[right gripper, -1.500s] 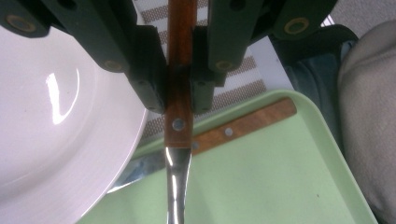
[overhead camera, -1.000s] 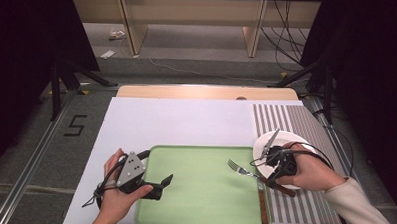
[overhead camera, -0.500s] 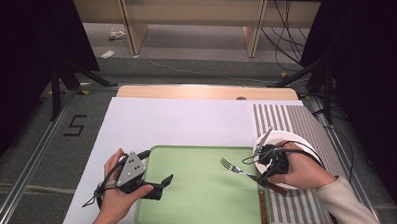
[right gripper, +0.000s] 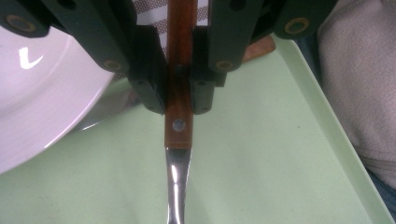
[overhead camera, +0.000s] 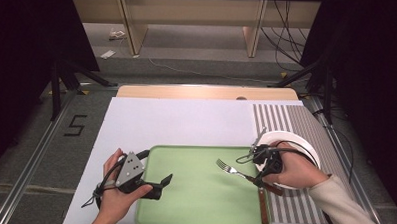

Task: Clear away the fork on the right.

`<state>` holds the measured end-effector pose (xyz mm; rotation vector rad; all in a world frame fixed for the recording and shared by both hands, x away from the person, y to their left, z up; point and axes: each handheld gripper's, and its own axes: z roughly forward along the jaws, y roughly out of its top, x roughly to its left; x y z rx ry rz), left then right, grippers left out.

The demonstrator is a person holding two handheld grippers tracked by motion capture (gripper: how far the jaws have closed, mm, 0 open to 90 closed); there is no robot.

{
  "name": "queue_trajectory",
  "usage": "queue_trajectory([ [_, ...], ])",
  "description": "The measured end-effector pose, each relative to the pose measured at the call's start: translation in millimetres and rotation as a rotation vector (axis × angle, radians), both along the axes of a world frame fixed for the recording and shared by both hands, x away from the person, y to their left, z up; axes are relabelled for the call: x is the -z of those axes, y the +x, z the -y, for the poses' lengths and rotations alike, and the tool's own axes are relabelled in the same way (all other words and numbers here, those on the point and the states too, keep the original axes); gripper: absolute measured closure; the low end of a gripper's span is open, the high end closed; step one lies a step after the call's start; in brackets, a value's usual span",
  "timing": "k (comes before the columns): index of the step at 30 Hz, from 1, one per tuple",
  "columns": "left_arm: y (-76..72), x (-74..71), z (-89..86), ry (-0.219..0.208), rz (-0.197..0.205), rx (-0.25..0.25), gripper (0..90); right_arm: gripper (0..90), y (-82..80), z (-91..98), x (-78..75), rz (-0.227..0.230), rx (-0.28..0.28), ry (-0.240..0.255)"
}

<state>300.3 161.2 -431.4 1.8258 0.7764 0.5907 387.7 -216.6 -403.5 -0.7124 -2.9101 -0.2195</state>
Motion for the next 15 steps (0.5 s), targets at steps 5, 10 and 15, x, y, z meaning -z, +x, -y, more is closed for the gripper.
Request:
queue_trajectory([
  [5,0.0,-0.3,0.0,-0.002,0.001,0.001,0.0,77.5,-0.3,-5.0,0.2,-0.004,0.001,-0.002],
  [10,-0.2,-0.4,0.2,-0.002,0.002,0.002,0.0,77.4,0.8,-9.7,-0.3,0.001,0.024,-0.005],
  [15,-0.1,-0.9,-0.3,-0.001,0.003,0.004,0.0,77.4,-0.5,-18.7,3.1,0.001,0.043,0.0],
])
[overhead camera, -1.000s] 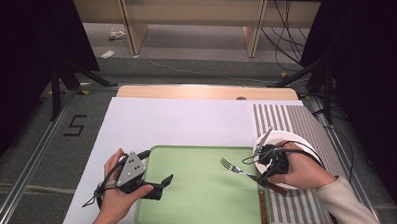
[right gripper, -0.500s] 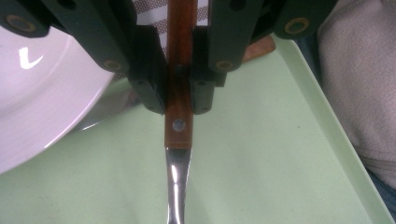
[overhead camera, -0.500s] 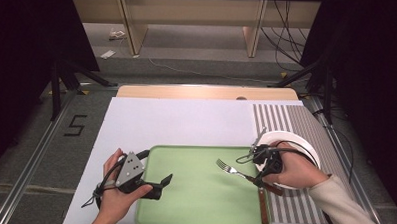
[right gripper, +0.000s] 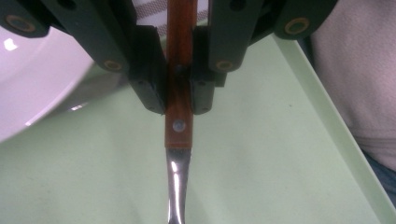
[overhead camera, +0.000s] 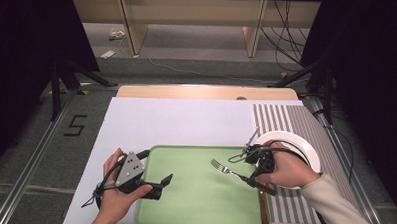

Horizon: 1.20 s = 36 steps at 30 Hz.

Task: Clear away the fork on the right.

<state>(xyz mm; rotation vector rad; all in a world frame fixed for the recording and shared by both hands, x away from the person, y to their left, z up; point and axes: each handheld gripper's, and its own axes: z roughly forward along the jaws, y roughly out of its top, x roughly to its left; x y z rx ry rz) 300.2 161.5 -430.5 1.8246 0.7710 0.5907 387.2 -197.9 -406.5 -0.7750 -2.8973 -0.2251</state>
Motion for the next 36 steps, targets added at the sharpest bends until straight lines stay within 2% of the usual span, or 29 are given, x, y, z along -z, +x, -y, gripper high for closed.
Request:
queue_trajectory([
  [6,0.0,-0.1,0.1,0.001,0.001,0.0,0.0,77.3,-0.6,-10.9,5.5,-0.015,-0.006,0.0],
  [13,-0.2,-0.4,-0.2,-0.001,0.003,-0.003,0.0,77.3,-3.1,-19.8,10.6,-0.024,0.04,0.004],
  [15,0.0,-0.4,-0.2,-0.002,0.002,-0.003,0.0,77.3,-4.1,-21.7,12.4,-0.034,0.071,0.006],
  [23,0.0,-0.1,-0.2,-0.001,0.0,-0.003,0.0,77.2,-7.2,-28.4,21.9,-0.052,0.076,-0.005],
  [36,0.1,-0.7,-1.5,-0.004,0.005,-0.003,0.0,77.2,-14.5,-38.2,30.8,-0.081,0.148,0.008],
])
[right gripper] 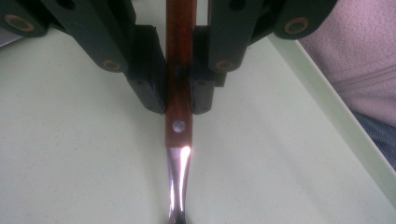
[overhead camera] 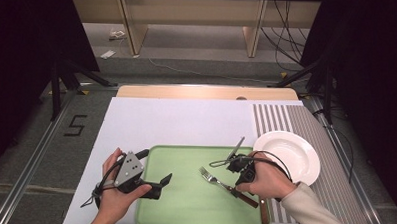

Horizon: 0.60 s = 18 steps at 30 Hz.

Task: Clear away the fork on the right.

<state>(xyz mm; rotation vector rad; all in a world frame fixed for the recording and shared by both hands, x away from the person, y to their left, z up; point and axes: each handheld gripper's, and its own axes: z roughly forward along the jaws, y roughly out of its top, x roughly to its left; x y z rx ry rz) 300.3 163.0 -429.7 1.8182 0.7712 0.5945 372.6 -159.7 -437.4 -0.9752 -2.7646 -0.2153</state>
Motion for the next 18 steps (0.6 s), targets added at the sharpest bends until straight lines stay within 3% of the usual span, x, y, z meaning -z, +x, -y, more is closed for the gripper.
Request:
queue_trajectory([
  [12,-0.2,0.3,0.5,0.0,-0.001,0.0,0.0,76.0,-2.6,-1.1,6.4,-0.03,0.036,-0.013],
  [14,-0.1,0.3,0.5,0.0,0.0,-0.002,0.0,70.8,-3.6,-0.5,8.4,-0.048,0.028,-0.012],
  [18,0.2,0.6,0.4,0.003,0.001,-0.002,0.0,66.8,-2.1,2.4,2.6,-0.024,-0.023,0.028],
])
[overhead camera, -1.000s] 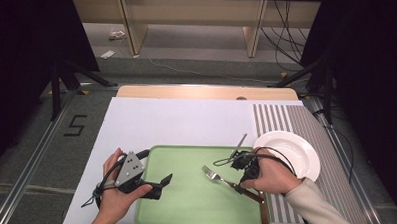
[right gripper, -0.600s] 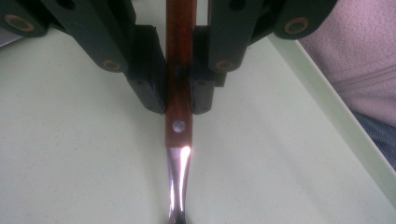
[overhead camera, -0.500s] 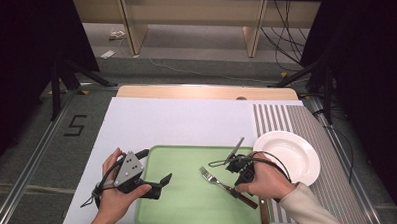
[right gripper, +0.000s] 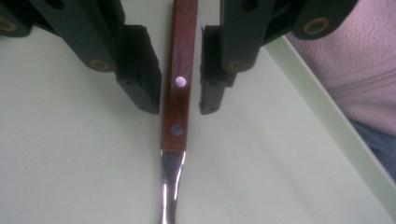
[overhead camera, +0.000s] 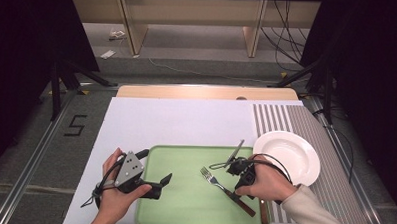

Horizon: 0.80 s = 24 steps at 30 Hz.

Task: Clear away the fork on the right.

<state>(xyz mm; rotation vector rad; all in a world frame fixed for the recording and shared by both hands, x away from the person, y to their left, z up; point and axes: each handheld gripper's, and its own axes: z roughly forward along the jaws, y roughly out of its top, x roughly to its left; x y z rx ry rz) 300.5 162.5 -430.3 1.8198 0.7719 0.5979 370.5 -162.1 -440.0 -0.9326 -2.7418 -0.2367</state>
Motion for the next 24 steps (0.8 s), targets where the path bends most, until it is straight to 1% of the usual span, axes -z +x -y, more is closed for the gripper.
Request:
queue_trajectory([
  [2,0.0,-0.1,0.2,-0.002,0.0,0.0,0.0,66.5,4.0,1.3,-6.9,0.046,-0.054,0.031],
  [3,0.0,-0.2,0.3,-0.003,0.0,0.0,0.0,67.0,5.3,1.0,-10.2,0.073,-0.101,0.04],
  [5,0.0,-0.1,0.3,-0.003,-0.001,0.0,0.0,74.6,7.1,-1.3,-14.6,0.107,-0.207,0.073],
  [6,0.0,0.0,0.1,-0.003,-0.001,0.001,0.0,78.8,6.7,-3.7,-15.9,0.115,-0.246,0.079],
  [7,0.0,0.0,0.1,-0.004,-0.002,0.001,0.0,82.4,6.6,-6.2,-16.6,0.136,-0.288,0.081],
  [8,0.0,0.0,0.0,-0.004,-0.002,-0.001,0.0,86.5,6.8,-8.9,-17.2,0.147,-0.323,0.076],
  [10,0.0,0.0,0.0,-0.003,-0.002,-0.002,0.0,90.0,7.8,-13.8,-15.7,0.169,-0.363,0.085],
  [11,0.0,0.0,0.0,-0.003,-0.003,-0.001,0.0,90.0,7.9,-16.5,-14.8,0.177,-0.373,0.082],
  [13,-0.1,-0.2,-0.1,-0.005,-0.002,-0.001,0.0,90.0,8.2,-21.3,-11.4,0.173,-0.405,0.071],
  [15,0.0,-0.2,-0.4,-0.004,-0.004,-0.002,0.0,90.0,8.8,-25.5,-8.8,0.193,-0.446,0.066],
  [16,0.1,-0.1,-0.5,-0.004,-0.004,-0.002,0.0,90.0,8.1,-27.6,-7.4,0.203,-0.454,0.065],
  [18,0.2,0.2,-0.3,-0.003,-0.005,0.0,0.0,90.0,9.0,-31.3,-6.0,0.221,-0.492,0.071],
  [24,0.3,0.3,-0.3,-0.003,-0.005,-0.002,0.0,90.0,8.8,-44.7,-2.4,0.236,-0.551,0.077],
])
